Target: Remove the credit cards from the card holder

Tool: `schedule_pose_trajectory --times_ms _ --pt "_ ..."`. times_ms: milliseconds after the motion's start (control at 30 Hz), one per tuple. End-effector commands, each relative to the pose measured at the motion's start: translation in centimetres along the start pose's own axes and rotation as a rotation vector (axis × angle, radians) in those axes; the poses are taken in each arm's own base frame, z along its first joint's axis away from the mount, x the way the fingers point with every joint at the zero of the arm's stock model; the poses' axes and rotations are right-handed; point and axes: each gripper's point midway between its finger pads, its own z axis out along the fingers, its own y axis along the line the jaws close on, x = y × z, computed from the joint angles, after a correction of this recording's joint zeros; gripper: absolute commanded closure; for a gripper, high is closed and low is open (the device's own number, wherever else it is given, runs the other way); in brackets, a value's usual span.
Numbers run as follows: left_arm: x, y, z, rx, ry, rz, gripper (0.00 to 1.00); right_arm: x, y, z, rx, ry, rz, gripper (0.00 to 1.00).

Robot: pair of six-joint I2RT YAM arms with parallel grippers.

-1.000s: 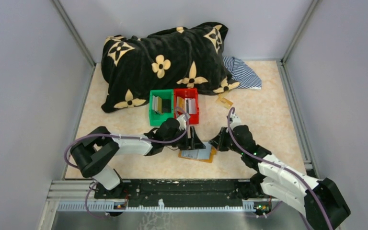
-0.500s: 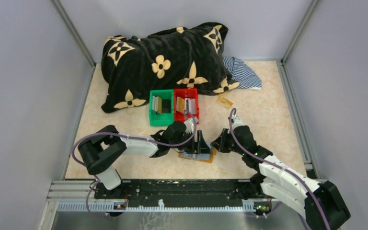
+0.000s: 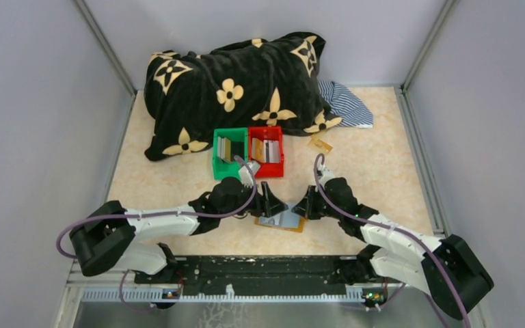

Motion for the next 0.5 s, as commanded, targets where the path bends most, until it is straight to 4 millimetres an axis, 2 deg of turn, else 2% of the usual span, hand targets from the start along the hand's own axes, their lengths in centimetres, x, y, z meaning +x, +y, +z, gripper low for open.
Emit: schedule_pose_trajectory --times_ms 0,200,333,467 --pt "1.0 4.3 -1.5 -0.141 -0.010 -0.002 0.26 -2.1 4.3 1.0 -0.121 -0.045 -0.055 1.00" --pt "1.0 8.4 -3.9 -0.258 -0.013 -0.010 0.26 -0.6 4.8 3.0 -0.124 0.015 -0.063 0.76" --pt "0.7 9.3 -4.7 -0.279 -0.016 0.004 0.26 -0.2 4.2 3.7 -0.109 0.024 -0.060 0.63" --pt "1.1 9.3 -4.2 -0.260 0.012 0.005 0.26 0.5 3.8 4.3 -0.115 0.050 -0.053 0.62"
